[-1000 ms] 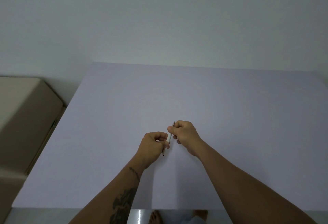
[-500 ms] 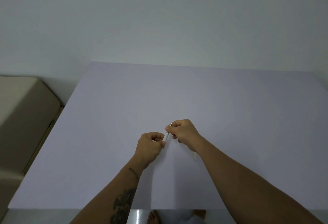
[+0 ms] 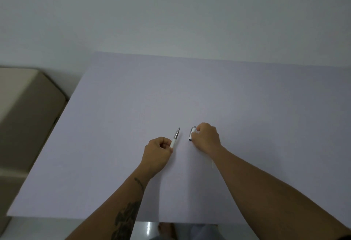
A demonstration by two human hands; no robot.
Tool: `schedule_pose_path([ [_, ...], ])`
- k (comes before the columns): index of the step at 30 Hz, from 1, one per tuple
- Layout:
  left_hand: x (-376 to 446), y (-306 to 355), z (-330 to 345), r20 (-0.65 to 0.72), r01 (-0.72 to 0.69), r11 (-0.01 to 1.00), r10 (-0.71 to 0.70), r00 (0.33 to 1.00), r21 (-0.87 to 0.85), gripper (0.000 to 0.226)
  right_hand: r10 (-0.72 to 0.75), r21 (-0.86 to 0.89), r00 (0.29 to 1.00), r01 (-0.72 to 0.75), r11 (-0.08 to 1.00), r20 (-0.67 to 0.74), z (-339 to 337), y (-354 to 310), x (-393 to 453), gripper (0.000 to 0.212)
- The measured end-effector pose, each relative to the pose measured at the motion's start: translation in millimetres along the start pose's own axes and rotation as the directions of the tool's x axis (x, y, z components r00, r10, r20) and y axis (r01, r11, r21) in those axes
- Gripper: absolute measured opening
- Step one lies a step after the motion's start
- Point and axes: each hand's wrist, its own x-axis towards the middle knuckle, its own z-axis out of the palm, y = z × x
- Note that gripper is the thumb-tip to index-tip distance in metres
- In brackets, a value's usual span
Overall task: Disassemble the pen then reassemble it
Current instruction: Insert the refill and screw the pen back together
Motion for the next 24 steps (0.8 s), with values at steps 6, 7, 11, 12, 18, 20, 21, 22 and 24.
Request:
schedule_pose_path([
  [6, 2.6, -11.8, 0.4, -0.010, 0.034, 0.999, -0.034, 0.999, -0.021, 0.018, 0.002, -0.076, 0.999, -0.005, 0.997, -0.035, 18.0, -7.7, 9.2, 0.036],
  [7, 2.5, -13.7, 0.7, -0.014, 0.040, 0.999, -0.040, 0.999, -0.022, 0.017, 0.005, -0.094, 1.000, -0.008, 0.996, -0.028, 21.0, -7.0, 9.9, 0.036],
  [11, 1.9, -17.9, -0.8, -0.013, 0.062, 0.998, -0.063, 0.998, -0.031, 0.018, -0.007, -0.143, 0.998, 0.015, 0.990, 0.059, 27.5, -6.3, 9.5, 0.038],
  [12, 1.9, -17.6, -1.1, -0.012, 0.066, 0.997, -0.067, 0.998, -0.031, 0.018, -0.012, -0.148, 0.996, 0.025, 0.989, 0.087, 26.9, -7.1, 8.6, 0.037],
  [18, 0.3, -8.0, 1.7, 0.001, 0.040, 0.999, -0.040, 0.999, -0.006, 0.018, -0.028, 0.367, 0.998, 0.005, 0.930, 0.057, 8.3, -24.8, -0.7, 0.017],
  [20, -1.5, -4.6, 2.0, -0.025, 0.018, 1.000, -0.018, 1.000, -0.006, 0.018, -0.068, 0.476, 0.998, 0.053, 0.878, 0.013, -0.7, -35.8, -5.7, 0.015],
  [21, -1.5, -2.0, 2.0, -0.047, 0.002, 1.000, -0.002, 0.999, -0.016, 0.020, -0.080, 0.503, 0.997, 0.076, 0.861, -0.013, -5.9, -40.4, -8.0, 0.015],
  [22, -0.9, 0.5, 2.1, -0.066, -0.013, 1.000, 0.012, 0.998, -0.025, 0.021, -0.090, 0.516, 0.995, 0.095, 0.852, -0.034, -9.9, -43.6, -9.8, 0.015],
  [24, 0.1, 7.5, 4.0, -0.077, -0.040, 0.999, 0.038, 0.996, -0.034, 0.023, -0.105, 0.523, 0.991, 0.130, 0.843, -0.077, -17.4, -45.7, -12.0, 0.018],
])
